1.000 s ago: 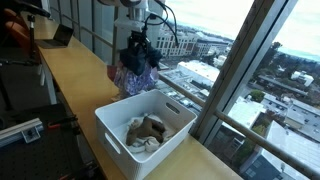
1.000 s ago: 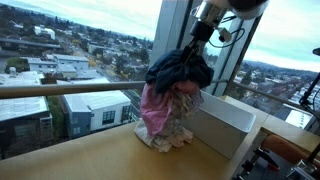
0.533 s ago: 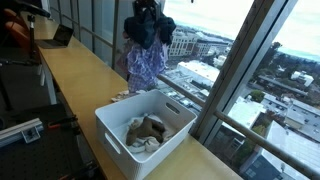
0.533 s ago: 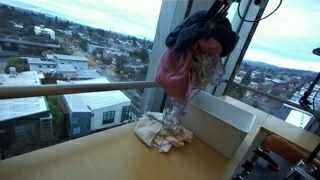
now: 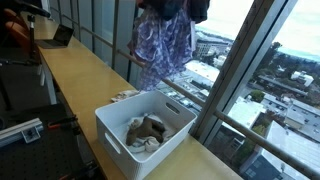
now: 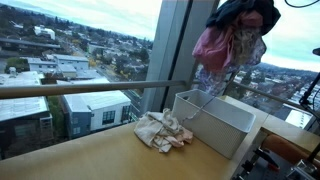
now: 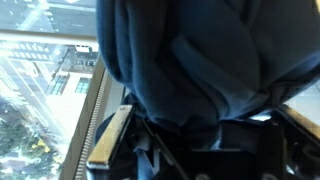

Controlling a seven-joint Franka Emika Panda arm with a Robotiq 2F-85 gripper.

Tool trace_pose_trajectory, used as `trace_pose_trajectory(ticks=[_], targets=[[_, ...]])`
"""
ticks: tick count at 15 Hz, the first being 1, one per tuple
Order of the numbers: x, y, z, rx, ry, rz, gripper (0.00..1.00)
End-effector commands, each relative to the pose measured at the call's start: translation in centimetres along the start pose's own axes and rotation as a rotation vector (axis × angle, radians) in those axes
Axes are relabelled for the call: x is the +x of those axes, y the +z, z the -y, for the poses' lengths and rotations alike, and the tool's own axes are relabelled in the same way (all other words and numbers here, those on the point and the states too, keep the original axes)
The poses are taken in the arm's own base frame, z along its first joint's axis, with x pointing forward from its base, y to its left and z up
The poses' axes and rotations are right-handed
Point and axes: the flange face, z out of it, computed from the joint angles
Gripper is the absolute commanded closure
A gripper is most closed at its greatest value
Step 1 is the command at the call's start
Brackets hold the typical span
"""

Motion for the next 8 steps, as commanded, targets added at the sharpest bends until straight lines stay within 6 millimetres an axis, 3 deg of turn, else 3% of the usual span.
trace_pose_trajectory(ticks=[1,3,8], targets=[[-0.3,-2.9,-4.2,-0.005,0.045,-0.023,1.0],[-0.6,-2.2,-5.5,-0.014,0.063,-0.013,1.0],[-0.7,1.3,-6.3,-0.015,0.074,0.038,1.0]])
